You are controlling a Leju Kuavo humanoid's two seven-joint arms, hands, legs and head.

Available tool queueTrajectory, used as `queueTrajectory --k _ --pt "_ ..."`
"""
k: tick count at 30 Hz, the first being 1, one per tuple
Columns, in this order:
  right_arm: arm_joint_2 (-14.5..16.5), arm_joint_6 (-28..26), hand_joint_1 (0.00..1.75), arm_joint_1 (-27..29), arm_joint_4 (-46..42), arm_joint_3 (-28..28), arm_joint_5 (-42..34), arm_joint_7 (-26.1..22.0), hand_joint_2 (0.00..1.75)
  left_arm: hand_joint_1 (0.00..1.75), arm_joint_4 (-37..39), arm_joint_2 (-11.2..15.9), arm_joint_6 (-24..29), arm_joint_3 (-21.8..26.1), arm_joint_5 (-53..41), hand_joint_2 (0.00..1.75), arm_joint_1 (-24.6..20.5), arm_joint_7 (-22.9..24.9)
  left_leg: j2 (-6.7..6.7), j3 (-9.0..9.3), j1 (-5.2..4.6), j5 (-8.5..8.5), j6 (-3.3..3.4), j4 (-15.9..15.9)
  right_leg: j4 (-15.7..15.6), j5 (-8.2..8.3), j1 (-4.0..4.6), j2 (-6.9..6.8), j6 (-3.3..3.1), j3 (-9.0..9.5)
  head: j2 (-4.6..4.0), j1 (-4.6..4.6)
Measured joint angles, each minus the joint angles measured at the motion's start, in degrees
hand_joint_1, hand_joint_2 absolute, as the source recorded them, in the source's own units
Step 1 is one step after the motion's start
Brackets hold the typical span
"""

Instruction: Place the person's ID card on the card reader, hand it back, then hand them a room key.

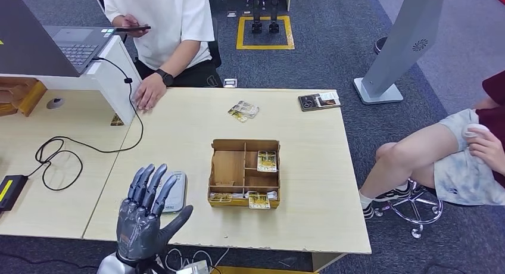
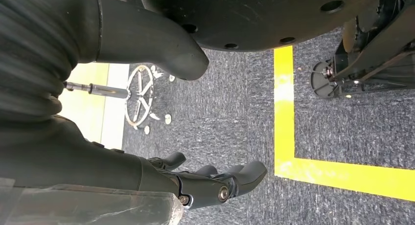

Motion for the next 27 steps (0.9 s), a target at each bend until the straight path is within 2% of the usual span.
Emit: queueTrajectory --k 3,5,10,13,16,21,27 --pt "0.0 0.2 0.00 0.0 0.0 -0.1 0.0 0.0 1.75 0.00 -0.2 1.1 0.0 -0.5 -3.2 1.75 1.0 1.5 0.00 0.01 0.00 0.00 0.00 0.0 0.0 0.00 0.00 0.00 0.00 0.00 0.00 -0.01" --pt "0.0 0.4 0.00 0.0 0.1 -0.2 0.0 0.0 1.75 0.00 0.0 2.3 0.0 -1.6 -6.7 1.75 1.2 5.4 -0.01 0.01 0.00 0.00 0.00 0.0 0.0 0.00 0.00 0.00 0.00 -0.01 0.00 -0.01" --pt "0.0 0.4 0.00 0.0 0.1 -0.7 0.0 0.3 1.75 0.00 1.8 7.5 0.0 -7.9 -13.5 1.75 0.5 21.8 -0.01 0.03 0.00 0.01 -0.01 0.0 0.0 0.00 0.00 0.00 0.00 -0.01 0.00 -0.01" --pt "0.0 0.5 0.00 0.0 0.1 -1.0 0.0 0.4 1.75 0.00 4.2 11.8 0.0 -14.0 -16.1 1.75 -1.0 32.1 -0.01 0.03 0.00 0.01 -0.01 0.0 0.0 0.00 0.00 0.00 0.00 -0.01 0.00 -0.01" --pt "0.0 0.5 0.00 0.0 0.1 -1.3 0.0 0.4 1.75 0.00 7.1 15.8 0.0 -20.3 -16.8 1.75 -3.3 39.9 -0.01 0.02 0.00 0.02 -0.01 0.0 0.0 0.00 0.00 0.00 0.00 -0.01 0.00 -0.02" --pt "0.0 0.7 0.00 0.0 0.2 -1.4 0.0 0.4 1.75 0.00 11.0 20.5 -1.8 -27.8 -16.2 1.75 -6.3 45.0 0.00 0.02 0.00 0.02 -0.01 0.0 0.0 0.01 0.00 0.00 0.00 -0.01 0.00 -0.01" --pt "0.0 0.8 0.00 0.0 0.3 -1.5 0.0 0.4 1.75 0.00 12.7 24.4 -8.4 -33.3 -14.6 1.75 -9.2 47.5 0.00 0.01 0.00 0.02 -0.01 0.0 0.0 0.01 0.00 0.00 0.00 -0.01 0.00 -0.02"
